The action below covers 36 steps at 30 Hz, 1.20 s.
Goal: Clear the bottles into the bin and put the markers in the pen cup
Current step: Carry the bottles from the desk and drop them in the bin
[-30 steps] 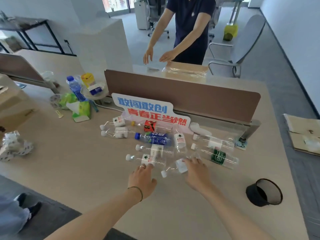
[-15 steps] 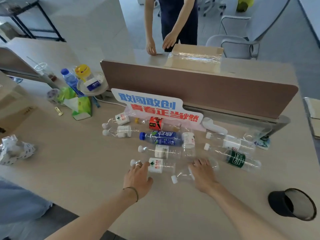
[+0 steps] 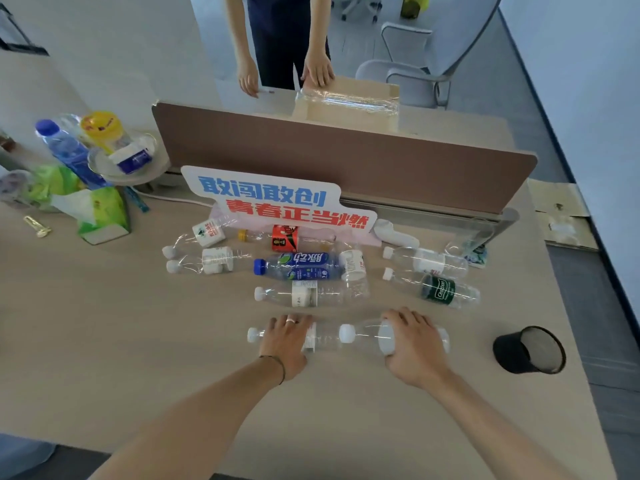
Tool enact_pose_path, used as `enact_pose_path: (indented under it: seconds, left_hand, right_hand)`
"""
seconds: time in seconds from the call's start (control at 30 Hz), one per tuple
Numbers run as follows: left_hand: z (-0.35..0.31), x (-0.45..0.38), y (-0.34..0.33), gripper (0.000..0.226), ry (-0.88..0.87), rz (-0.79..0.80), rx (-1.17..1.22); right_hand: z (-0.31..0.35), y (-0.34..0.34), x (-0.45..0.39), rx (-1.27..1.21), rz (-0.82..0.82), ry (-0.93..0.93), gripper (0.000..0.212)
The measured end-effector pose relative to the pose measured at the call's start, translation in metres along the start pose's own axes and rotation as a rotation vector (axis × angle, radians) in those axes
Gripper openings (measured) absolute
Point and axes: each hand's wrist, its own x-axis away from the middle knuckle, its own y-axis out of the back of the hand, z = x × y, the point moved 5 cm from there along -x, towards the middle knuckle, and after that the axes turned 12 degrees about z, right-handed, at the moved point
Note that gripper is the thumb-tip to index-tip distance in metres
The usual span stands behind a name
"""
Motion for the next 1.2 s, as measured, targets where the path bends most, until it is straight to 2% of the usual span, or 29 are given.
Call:
enact_pose_path:
  seconds: [0.17,0.27,0.43,0.53,0.7,0.87,1.1,1.2]
  left_hand:
    - [-0.004,-0.003,-0.027,0.066,-0.051,-0.015,-0.033]
    - [-0.012,0.001,-0.023,0.061,-0.08,-0.048,0.061]
    - [-0.037,0.013,-0.003,0.061,-0.062,-0.072,0.471]
    - [-0.064,0.025,0.009,0.054,-0.103,-0.076,0.765]
    - [-0.128,0.048,0.013,0.057,-0.263,-0.047,0.976]
    - [-0.208,0.072,0.008,0.046,-0.387,0.02,0.995]
    - [-0.334,0.104,-0.022,0.036,-0.471,0.082,0.886]
    - [-0.381,0.109,-0.04,0.035,-0.476,0.085,0.863]
  right_hand:
    - [0.006,0.001,0.019,0.0,-0.044,-0.042,0.06]
    - [0.006,0.004,0.032,-0.049,-0.056,-0.121,0.059]
    - [0.004,0.008,0.07,-0.235,-0.101,-0.32,0.06]
    - [-0.006,0.011,0.103,-0.415,-0.2,-0.488,0.053]
    - [-0.029,0.009,0.175,-0.669,-0.404,-0.711,0.048]
    - [-0.065,0.0,0.251,-0.813,-0.559,-0.857,0.043]
    - [-0.142,-0.021,0.345,-0.917,-0.676,-0.972,0.045]
    - [-0.181,-0.031,0.376,-0.928,-0.673,-0.992,0.049]
